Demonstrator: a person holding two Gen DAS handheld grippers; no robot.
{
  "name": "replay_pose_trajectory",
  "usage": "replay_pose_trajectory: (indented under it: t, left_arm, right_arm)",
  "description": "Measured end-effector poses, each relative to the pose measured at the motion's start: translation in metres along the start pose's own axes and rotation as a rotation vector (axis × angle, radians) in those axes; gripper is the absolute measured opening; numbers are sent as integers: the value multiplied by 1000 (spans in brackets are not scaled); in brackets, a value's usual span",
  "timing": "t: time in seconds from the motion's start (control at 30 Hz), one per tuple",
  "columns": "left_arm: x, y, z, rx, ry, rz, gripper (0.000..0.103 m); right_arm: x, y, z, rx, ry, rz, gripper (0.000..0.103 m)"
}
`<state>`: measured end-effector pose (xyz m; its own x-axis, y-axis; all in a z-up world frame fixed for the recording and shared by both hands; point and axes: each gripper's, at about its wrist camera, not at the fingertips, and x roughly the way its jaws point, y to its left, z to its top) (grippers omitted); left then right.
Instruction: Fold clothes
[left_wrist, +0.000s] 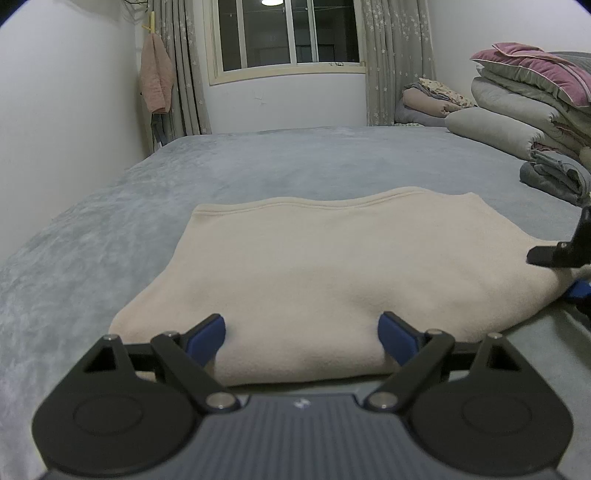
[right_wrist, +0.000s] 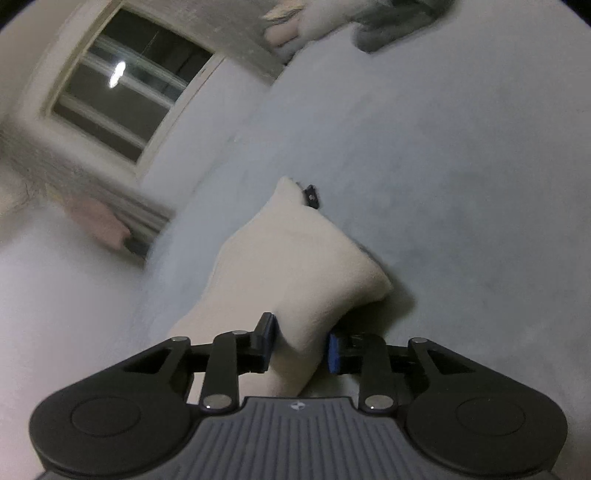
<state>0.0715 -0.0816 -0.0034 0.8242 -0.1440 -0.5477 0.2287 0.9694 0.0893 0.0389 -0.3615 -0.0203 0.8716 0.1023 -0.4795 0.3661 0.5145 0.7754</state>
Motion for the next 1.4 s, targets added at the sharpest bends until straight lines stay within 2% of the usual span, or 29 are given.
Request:
replay_pose_trajectory:
  t: [0.07, 0.13, 0.33, 0.67, 0.7, 0.73, 0.77, 0.87, 1.03, 1.13, 1.2, 1.3, 1.33, 1.4]
  left_arm:
    - [0, 0, 0, -1, -1, 0, 90]
    - [0, 0, 0, -1, -1, 0, 90]
    - [0, 0, 0, -1, -2, -1, 90]
    - [1, 2, 1, -8, 0, -7, 91]
    - [1, 3, 1, -9, 0, -8, 91]
    - [1, 3, 1, -9, 0, -8, 91]
    - [1, 3, 1, -8, 1, -8, 91]
    - [1, 4, 1, -8, 1, -9, 91]
    - [0, 8, 3, -28, 9, -25, 92]
    - [-10, 38, 14, -157, 37, -114, 91]
    - [-23, 73, 21, -326, 32, -157, 91]
    - [-40, 113, 22, -475, 42, -190, 92]
    - [-45, 123, 21, -508, 49, -191, 92]
    - [-51, 138, 16, -565, 64, -207, 92]
  right_arm:
    - [-1, 3, 0, -6, -3, 19, 42]
    - [0, 8, -3, -40, -6, 35, 48]
    - [7, 15, -4, -119, -2, 18, 49]
    - [22, 7, 15, -120, 74, 57, 50]
    - [21, 8, 14, -129, 67, 53, 49]
    - [20, 8, 14, -138, 60, 48, 41]
    - [18, 8, 13, -143, 48, 40, 26]
    - [11, 9, 11, -156, 20, 44, 23]
    - [-2, 42, -4, -343, -48, 12, 22]
    - [-3, 50, -9, -363, -43, -24, 22]
    - [7, 28, -1, -221, 10, -38, 22]
    - [11, -1, 7, -39, 48, 22, 21]
    - [11, -4, 8, -19, 48, 31, 21]
    - [10, 3, 5, -67, 29, 10, 22]
